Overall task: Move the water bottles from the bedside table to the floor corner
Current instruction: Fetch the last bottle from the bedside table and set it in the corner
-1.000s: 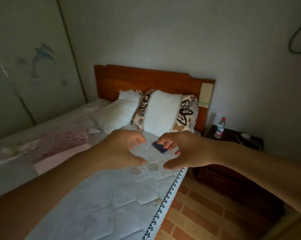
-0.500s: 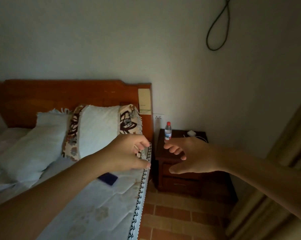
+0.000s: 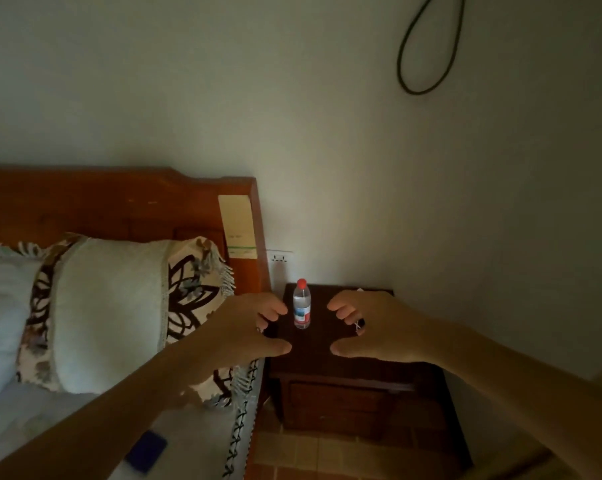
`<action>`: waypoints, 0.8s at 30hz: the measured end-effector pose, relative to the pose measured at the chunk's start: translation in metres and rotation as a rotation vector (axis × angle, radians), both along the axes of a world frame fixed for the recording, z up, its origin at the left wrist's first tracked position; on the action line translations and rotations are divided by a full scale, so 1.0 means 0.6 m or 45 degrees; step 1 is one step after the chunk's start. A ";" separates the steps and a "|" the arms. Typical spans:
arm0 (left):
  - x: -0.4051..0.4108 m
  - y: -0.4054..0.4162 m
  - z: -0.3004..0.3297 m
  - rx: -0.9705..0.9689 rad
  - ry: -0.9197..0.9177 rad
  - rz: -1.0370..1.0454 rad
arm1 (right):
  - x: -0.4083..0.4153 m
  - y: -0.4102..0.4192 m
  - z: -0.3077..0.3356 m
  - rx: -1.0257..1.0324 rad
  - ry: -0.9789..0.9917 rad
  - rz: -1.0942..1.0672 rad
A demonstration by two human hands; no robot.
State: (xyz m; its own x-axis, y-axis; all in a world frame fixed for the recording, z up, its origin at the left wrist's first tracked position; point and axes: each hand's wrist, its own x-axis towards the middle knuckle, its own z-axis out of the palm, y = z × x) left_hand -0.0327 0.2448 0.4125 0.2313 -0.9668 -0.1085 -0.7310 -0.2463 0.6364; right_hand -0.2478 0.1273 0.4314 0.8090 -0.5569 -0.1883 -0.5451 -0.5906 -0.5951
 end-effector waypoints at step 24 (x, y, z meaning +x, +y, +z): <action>0.328 -0.465 -0.481 0.070 0.162 0.121 | 0.344 -0.470 -0.463 0.178 0.068 -0.320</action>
